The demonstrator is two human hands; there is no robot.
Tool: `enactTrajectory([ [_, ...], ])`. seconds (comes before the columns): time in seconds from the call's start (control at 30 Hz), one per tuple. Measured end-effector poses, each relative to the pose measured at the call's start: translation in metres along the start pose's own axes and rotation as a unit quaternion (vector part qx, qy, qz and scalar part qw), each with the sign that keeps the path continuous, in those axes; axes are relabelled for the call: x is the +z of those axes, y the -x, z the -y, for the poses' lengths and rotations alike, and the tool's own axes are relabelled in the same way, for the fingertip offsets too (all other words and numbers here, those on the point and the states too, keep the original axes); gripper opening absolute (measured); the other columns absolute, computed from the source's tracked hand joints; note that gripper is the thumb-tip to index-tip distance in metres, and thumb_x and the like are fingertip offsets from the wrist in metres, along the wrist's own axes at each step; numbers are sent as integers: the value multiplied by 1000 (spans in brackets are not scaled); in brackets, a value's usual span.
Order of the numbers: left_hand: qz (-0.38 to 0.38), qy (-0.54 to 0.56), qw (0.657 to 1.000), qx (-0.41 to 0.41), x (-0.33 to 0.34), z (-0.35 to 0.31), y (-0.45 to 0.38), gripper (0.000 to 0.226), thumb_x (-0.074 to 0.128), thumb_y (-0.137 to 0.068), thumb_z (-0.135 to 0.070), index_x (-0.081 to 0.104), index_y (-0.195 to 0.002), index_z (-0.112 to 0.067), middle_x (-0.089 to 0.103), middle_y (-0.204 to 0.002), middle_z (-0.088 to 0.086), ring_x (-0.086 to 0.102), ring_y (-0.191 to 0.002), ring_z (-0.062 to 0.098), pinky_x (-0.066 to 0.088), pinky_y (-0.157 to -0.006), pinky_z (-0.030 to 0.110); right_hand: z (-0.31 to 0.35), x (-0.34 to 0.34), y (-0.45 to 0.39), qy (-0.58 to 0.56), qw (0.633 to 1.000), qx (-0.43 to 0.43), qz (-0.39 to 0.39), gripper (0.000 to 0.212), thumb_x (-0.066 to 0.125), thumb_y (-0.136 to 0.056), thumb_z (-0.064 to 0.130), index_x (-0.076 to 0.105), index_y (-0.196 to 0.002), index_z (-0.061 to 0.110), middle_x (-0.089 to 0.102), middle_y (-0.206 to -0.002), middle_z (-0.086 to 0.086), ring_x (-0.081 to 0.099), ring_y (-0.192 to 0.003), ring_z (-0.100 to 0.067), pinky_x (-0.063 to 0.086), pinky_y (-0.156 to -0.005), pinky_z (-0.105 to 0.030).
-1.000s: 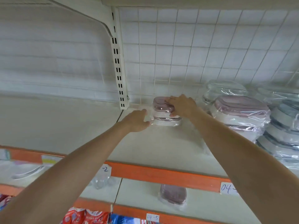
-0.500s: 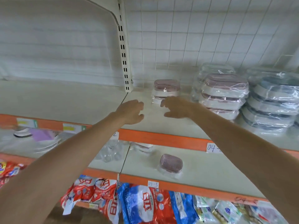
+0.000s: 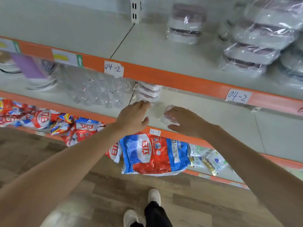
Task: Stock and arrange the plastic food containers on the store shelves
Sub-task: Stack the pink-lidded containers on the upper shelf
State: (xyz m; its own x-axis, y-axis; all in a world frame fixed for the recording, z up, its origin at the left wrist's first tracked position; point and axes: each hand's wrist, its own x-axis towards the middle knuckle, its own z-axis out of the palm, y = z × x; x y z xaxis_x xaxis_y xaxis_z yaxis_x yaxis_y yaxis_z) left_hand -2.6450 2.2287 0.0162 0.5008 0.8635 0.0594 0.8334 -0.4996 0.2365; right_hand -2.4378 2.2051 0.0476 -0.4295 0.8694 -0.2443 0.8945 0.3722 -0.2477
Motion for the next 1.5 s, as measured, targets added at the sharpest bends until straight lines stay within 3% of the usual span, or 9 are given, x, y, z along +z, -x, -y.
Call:
enactTrajectory([
  [0.17,81,6,997,-20,72,1,2,37,50,-91,-26,48,-124,-8,51,-120,8,51,-108,24,43,-88,34,-37,79,-13,-48,994,90,26,61,56,-93,31,31,-144,10,31,-147,-7,29,-135,-23,32,-104,-36],
  [0.47,123,105,984,-75,161,-8,-46,58,58,-91,-26,34,-139,-4,40,-136,11,43,-120,26,37,-96,33,-107,143,-40,-36,984,154,-77,60,62,-87,29,36,-135,6,34,-140,-8,32,-124,-28,37,-97,-41],
  [0.77,94,142,981,-95,194,-19,-61,54,60,-90,-23,36,-134,0,42,-133,14,43,-122,25,35,-101,30,-154,144,-86,-21,980,179,-84,105,69,-79,45,2,-150,6,-6,-159,-6,-5,-146,-20,13,-116,-37],
  [0.87,112,136,980,-93,195,-18,-63,54,59,-91,-24,37,-134,0,43,-132,14,43,-121,25,35,-101,30,-158,143,-97,-26,980,176,-88,106,73,-76,41,4,-149,7,10,-156,-9,6,-145,-22,14,-115,-34],
  [0.97,133,115,980,-90,195,-18,-67,51,57,-91,-23,39,-132,0,42,-131,14,43,-120,25,36,-100,31,-155,145,-92,-16,978,181,-102,104,77,-72,39,14,-147,5,25,-140,-14,26,-130,-29,31,-106,-36],
  [1.07,143,86,983,-74,194,-19,-75,50,55,-91,-22,38,-132,-1,41,-130,14,42,-119,26,36,-98,32,-157,149,-71,-53,968,208,-129,92,79,-67,33,29,-138,2,28,-130,-15,31,-119,-29,40,-96,-35],
  [1.27,143,49,988,-27,204,-32,-106,46,56,-85,-10,42,-127,1,39,-129,17,40,-117,30,39,-92,37,-175,181,-9,-192,921,297,-163,81,80,-64,20,35,-128,-1,30,-130,-16,35,-120,-32,33,-98,-34],
  [1.4,139,2,990,29,216,-38,-139,67,62,-80,-12,31,-136,6,25,-145,21,25,-136,34,30,-108,38,-189,204,27,-210,905,345,-137,81,80,-65,25,34,-128,0,39,-127,-15,36,-119,-31,31,-93,-30],
  [1.5,186,-62,980,35,223,-32,-161,91,66,-81,-20,9,-144,11,2,-154,27,4,-145,34,14,-118,38,-194,212,44,-195,904,351,-146,82,78,-66,33,35,-130,3,42,-127,-10,37,-120,-29,35,-92,-32],
])
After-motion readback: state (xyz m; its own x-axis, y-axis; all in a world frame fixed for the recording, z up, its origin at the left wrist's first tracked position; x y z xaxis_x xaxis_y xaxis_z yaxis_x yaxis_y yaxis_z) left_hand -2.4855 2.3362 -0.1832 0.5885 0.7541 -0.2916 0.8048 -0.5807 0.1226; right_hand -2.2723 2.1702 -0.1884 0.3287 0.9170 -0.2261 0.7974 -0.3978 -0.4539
